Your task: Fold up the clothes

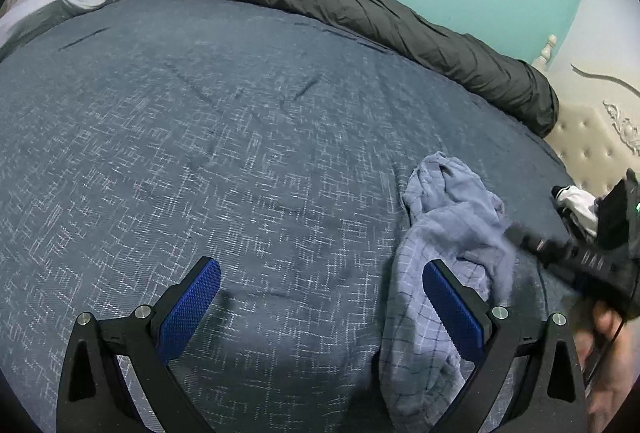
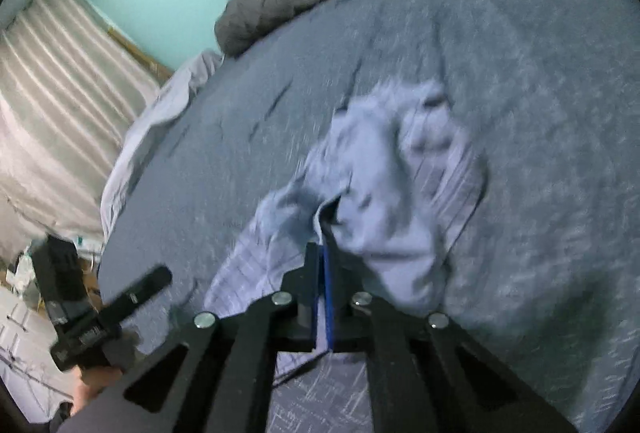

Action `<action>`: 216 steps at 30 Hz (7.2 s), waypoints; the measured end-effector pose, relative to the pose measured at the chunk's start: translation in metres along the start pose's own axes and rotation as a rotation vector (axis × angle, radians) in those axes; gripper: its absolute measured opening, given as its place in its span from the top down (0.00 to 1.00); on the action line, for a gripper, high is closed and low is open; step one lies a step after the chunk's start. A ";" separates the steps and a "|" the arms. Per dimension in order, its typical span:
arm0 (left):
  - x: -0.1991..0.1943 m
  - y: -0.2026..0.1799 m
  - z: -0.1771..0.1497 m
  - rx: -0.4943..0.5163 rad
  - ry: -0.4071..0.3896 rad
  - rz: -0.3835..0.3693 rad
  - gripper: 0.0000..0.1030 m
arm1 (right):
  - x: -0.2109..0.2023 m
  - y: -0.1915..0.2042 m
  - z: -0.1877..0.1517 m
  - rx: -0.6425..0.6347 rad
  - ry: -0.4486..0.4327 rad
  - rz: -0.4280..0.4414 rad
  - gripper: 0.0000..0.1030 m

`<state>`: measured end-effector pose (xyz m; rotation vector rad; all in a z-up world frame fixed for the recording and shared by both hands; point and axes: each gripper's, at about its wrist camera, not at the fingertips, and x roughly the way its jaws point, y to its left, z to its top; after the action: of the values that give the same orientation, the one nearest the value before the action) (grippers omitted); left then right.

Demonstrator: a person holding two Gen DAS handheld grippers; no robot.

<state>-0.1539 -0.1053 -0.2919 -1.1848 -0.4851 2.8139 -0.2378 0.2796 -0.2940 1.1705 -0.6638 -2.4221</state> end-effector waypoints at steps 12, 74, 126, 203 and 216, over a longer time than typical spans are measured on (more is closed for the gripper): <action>-0.003 0.003 -0.003 0.024 0.006 -0.008 0.00 | -0.039 -0.053 0.033 0.090 -0.247 -0.134 0.98; 0.033 -0.089 -0.011 0.210 0.090 -0.141 0.00 | -0.015 -0.071 0.014 0.198 -0.068 0.036 0.98; 0.079 -0.096 0.030 0.251 0.040 -0.135 0.97 | -0.018 -0.017 0.007 -0.088 -0.061 -0.065 0.92; -0.018 -0.116 0.033 0.333 -0.049 -0.215 0.94 | -0.078 0.017 0.007 -0.156 -0.151 -0.041 0.98; -0.178 -0.153 0.089 0.428 -0.184 -0.232 0.95 | -0.210 0.139 0.037 -0.481 -0.175 -0.167 0.98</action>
<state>-0.1022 -0.0129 -0.0643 -0.7403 -0.0145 2.6471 -0.1277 0.2825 -0.0650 0.8502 -0.0120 -2.6355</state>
